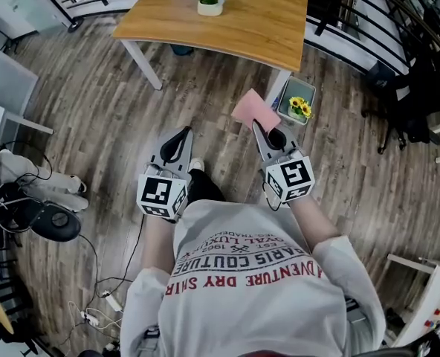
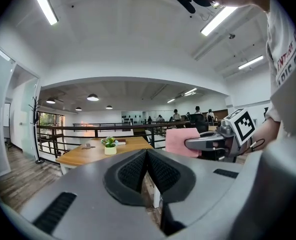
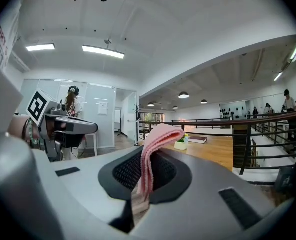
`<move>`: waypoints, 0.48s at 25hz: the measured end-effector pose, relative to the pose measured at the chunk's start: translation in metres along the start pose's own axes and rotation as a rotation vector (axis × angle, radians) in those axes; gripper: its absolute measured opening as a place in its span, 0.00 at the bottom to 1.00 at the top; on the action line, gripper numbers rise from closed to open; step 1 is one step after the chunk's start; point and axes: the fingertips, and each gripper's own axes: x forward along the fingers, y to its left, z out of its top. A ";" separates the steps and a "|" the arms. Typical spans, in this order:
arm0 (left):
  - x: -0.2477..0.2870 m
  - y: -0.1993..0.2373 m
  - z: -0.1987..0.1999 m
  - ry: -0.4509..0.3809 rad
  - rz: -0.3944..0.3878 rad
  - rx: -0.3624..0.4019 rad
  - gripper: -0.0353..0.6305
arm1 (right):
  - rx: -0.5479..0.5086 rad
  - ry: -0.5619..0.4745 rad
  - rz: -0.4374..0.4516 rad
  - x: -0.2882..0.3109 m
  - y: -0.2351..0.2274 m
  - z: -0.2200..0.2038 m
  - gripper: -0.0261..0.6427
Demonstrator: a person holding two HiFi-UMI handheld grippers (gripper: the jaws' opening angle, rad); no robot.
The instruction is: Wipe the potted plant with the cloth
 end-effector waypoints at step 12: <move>0.102 0.181 0.000 -0.030 -0.023 -0.046 0.08 | -0.025 0.038 -0.074 0.191 -0.031 0.023 0.09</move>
